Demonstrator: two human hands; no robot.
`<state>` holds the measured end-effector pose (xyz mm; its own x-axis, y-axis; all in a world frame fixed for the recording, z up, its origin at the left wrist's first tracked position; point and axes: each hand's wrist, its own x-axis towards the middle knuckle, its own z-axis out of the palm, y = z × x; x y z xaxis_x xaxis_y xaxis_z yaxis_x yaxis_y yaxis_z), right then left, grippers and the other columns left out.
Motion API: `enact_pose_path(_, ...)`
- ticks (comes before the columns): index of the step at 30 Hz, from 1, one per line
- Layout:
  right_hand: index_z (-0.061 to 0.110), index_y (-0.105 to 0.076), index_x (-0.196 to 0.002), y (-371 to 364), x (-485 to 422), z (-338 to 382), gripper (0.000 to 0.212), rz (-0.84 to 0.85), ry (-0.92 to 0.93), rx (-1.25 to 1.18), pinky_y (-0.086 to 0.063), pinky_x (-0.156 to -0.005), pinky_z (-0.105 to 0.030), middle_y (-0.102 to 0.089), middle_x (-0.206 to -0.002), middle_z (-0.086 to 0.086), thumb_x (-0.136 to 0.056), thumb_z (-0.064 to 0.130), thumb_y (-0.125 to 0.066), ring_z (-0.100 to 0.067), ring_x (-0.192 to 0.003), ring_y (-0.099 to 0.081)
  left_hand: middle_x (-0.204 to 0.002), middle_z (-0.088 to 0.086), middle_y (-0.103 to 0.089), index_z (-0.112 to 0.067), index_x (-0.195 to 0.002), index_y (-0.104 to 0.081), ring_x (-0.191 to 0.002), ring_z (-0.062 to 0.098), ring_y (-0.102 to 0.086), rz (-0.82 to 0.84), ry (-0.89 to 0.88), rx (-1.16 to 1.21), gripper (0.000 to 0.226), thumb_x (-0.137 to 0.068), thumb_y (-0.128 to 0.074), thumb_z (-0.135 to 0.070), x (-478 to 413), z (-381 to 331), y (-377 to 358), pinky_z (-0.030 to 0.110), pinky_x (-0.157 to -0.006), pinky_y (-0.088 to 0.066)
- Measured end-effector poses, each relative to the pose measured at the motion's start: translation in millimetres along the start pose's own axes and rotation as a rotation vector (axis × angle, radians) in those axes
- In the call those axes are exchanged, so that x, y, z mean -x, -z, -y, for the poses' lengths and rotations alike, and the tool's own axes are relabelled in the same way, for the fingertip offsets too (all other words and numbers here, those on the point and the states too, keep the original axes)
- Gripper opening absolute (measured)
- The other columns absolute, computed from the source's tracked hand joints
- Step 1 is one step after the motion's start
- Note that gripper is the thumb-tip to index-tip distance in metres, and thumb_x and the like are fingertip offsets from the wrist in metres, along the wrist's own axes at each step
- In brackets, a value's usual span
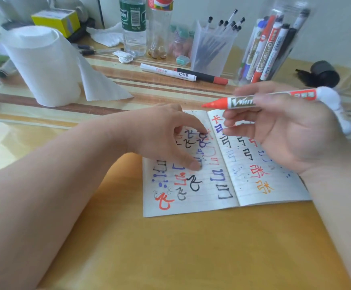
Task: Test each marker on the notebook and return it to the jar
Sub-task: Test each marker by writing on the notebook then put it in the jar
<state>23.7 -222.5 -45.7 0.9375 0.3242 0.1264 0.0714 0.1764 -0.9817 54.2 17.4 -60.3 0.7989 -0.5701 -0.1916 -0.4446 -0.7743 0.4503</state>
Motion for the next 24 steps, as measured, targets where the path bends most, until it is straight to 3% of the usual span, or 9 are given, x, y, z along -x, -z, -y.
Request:
enact_pose_path(3,0.004,-0.072,-0.089,-10.5,9.5,7.9,0.012,0.101,-0.057,0.136,-0.061,-0.081,-0.05,-0.069,-0.076,-0.013,-0.078,0.008,-0.069,-0.026,-0.072,-0.068,-0.102,-0.024,-0.045,-0.064,-0.128,-0.048,-0.1,0.002,-0.05,-0.016,-0.007,-0.014,0.077,-0.058,-0.071,-0.085,0.0,1.4,-1.9,0.033,-0.086,-0.044)
enact_pose_path(6,0.004,-0.07,-0.081,-18.6,18.2,9.5,0.009,0.193,-0.145,0.283,-0.062,-0.071,-0.046,-0.067,-0.065,-0.007,-0.073,0.004,-0.074,-0.019,-0.061,-0.066,-0.101,-0.023,-0.045,-0.066,-0.128,-0.046,-0.099,-0.001,-0.048,-0.033,0.013,-0.038,0.085,-0.051,-0.067,-0.093,0.2,-1.3,-3.8,0.033,-0.086,-0.044)
enact_pose_path(8,0.004,-0.072,-0.082,-23.5,21.9,5.2,0.016,0.234,-0.192,0.3,-0.061,-0.063,-0.041,-0.066,-0.065,-0.011,-0.069,0.01,-0.079,-0.022,-0.06,-0.066,-0.101,-0.022,-0.045,-0.067,-0.127,-0.045,-0.095,-0.001,-0.047,-0.035,0.029,-0.046,0.085,-0.05,-0.07,-0.092,-0.6,-3.4,-4.0,0.033,-0.083,-0.044)
enact_pose_path(11,0.007,-0.075,-0.089,-22.5,28.5,-5.8,0.024,0.237,-0.238,0.305,-0.061,-0.062,-0.044,-0.068,-0.072,-0.016,-0.07,0.022,-0.077,-0.032,-0.064,-0.068,-0.103,-0.022,-0.046,-0.069,-0.128,-0.043,-0.094,-0.002,-0.047,-0.01,0.054,-0.046,0.091,-0.044,-0.067,-0.092,-1.5,-5.0,-2.2,0.032,-0.08,-0.044)
enact_pose_path(16,0.011,-0.072,-0.084,-18.1,41.1,-15.1,0.01,0.165,-0.208,0.318,-0.06,-0.06,-0.041,-0.07,-0.075,-0.01,-0.076,0.007,-0.077,-0.036,-0.065,-0.074,-0.102,-0.022,-0.045,-0.071,-0.129,-0.042,-0.093,-0.004,-0.046,-0.001,0.079,-0.04,0.092,-0.044,-0.072,-0.091,-3.9,-5.8,-1.7,0.031,-0.078,-0.04)
enact_pose_path(18,0.011,-0.07,-0.082,-20.5,40.6,-14.4,0.009,0.155,-0.187,0.405,-0.06,-0.056,-0.038,-0.071,-0.071,-0.006,-0.079,0.007,-0.077,-0.031,-0.06,-0.073,-0.103,-0.023,-0.045,-0.069,-0.131,-0.042,-0.094,-0.006,-0.044,-0.008,0.078,-0.059,0.093,-0.046,-0.073,-0.09,-5.4,-5.9,-1.6,0.031,-0.081,-0.038)
enact_pose_path(21,0.016,-0.072,-0.082,-21.9,38.3,-17.1,0.012,0.171,-0.219,0.679,-0.064,-0.065,-0.039,-0.075,-0.071,0.003,-0.085,0.016,-0.084,-0.017,-0.063,-0.075,-0.104,-0.023,-0.044,-0.069,-0.132,-0.04,-0.095,-0.004,-0.045,-0.001,0.083,-0.075,0.094,-0.046,-0.072,-0.091,-6.2,-6.2,-1.2,0.032,-0.083,-0.039)
enact_pose_path(24,0.025,-0.072,-0.084,-23.2,38.8,-16.4,0.012,0.178,-0.215,0.759,-0.061,-0.068,-0.026,-0.076,-0.077,0.01,-0.084,0.028,-0.084,-0.008,-0.072,-0.074,-0.106,-0.025,-0.045,-0.073,-0.129,-0.039,-0.099,-0.002,-0.048,0.008,0.108,-0.092,0.092,-0.045,-0.069,-0.094,-6.4,-5.1,-1.4,0.032,-0.086,-0.041)
